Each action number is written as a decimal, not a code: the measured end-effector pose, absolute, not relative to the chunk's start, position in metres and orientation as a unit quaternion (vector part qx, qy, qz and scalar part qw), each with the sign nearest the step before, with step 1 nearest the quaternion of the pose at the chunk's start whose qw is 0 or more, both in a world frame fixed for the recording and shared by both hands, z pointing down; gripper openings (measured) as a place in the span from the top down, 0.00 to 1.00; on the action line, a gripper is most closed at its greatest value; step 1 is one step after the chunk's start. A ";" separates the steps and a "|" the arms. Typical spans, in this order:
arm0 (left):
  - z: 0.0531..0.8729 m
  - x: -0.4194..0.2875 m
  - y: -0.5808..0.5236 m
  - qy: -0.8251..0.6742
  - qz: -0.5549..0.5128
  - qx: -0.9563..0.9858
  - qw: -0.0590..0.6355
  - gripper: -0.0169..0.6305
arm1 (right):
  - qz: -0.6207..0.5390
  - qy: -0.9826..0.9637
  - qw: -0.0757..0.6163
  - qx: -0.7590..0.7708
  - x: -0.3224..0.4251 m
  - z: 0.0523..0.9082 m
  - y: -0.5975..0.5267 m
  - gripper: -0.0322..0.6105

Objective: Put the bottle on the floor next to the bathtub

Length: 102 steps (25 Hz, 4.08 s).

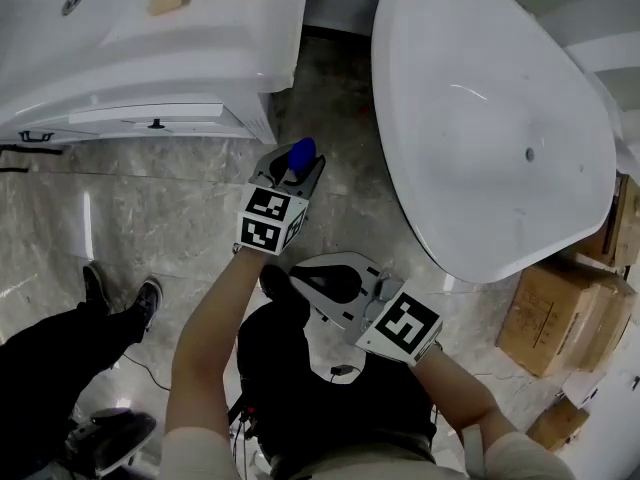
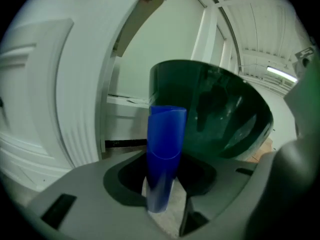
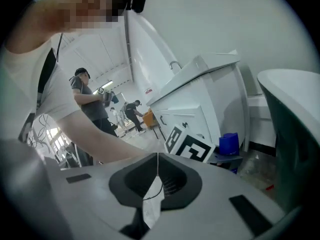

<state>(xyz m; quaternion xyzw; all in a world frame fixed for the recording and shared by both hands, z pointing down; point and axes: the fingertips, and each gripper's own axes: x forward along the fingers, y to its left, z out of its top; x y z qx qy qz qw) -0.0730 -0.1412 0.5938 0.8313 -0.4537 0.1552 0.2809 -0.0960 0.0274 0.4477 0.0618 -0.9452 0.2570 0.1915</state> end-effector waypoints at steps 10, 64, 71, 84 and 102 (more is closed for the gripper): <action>0.710 -0.048 -0.202 -0.456 0.160 0.846 0.227 0.66 | 0.226 -0.951 0.197 0.081 -0.093 0.580 0.003 0.90; 1.007 -0.005 -0.252 -0.440 0.312 0.818 0.201 0.66 | 0.222 -0.915 0.280 0.185 -0.012 0.768 -0.023 0.91; 1.005 -0.004 -0.253 -0.428 0.318 0.821 0.204 0.65 | 0.217 -0.914 0.290 0.181 -0.013 0.775 -0.019 0.91; 1.007 -0.011 -0.243 -0.419 0.354 0.811 0.205 0.57 | 0.187 -0.922 0.294 0.168 -0.018 0.770 -0.024 0.91; 0.982 -0.048 -0.170 -0.329 0.460 0.803 0.186 0.46 | 0.177 -0.935 0.291 0.096 -0.047 0.763 -0.012 0.91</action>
